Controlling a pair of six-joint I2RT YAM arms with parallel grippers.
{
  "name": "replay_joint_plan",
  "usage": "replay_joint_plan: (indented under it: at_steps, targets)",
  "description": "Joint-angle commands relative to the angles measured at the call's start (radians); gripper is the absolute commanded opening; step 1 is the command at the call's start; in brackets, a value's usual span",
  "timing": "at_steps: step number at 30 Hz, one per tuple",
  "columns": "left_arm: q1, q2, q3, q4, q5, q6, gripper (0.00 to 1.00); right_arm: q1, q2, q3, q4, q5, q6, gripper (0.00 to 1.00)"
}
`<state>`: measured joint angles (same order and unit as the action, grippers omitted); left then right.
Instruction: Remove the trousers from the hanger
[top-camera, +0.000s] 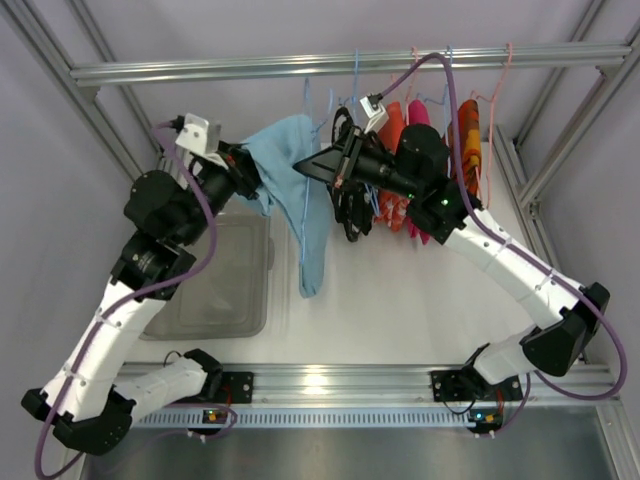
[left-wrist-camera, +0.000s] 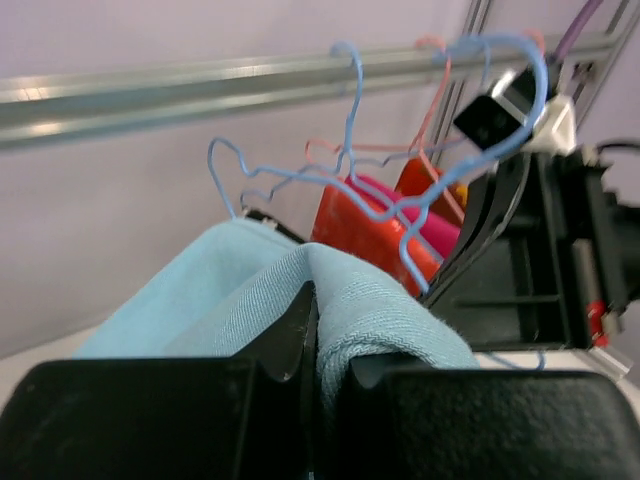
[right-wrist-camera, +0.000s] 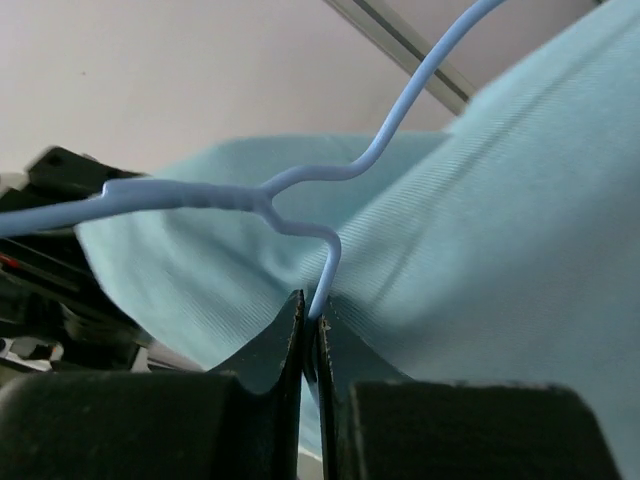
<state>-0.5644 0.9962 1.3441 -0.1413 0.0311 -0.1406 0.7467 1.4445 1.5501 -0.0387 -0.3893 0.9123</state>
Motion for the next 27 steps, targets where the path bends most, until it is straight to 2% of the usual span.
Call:
replay_joint_plan:
  at_steps: [1,2,8,20,23,27]
  targets:
    - [0.009,0.005,0.176,0.146,0.026,-0.039,0.00,0.014,-0.052,-0.027,0.096,-0.010,-0.090,0.00]
    - [0.009,0.021,0.234,0.146,0.026,-0.028,0.00,0.017,-0.055,-0.039,0.094,-0.003,-0.102,0.00]
    - [0.009,0.028,0.343,0.178,-0.083,0.090,0.00,0.028,-0.050,-0.111,0.105,0.012,-0.141,0.00]
    - [0.009,0.116,0.609,0.226,-0.135,0.291,0.00,0.054,0.010,-0.122,0.119,0.023,-0.177,0.00]
    - [0.009,0.134,0.659,0.261,-0.186,0.355,0.00,0.057,-0.001,-0.151,0.105,0.033,-0.182,0.00]
    - [0.011,0.145,0.725,0.296,-0.183,0.421,0.00,0.059,-0.030,-0.208,0.102,0.046,-0.182,0.00]
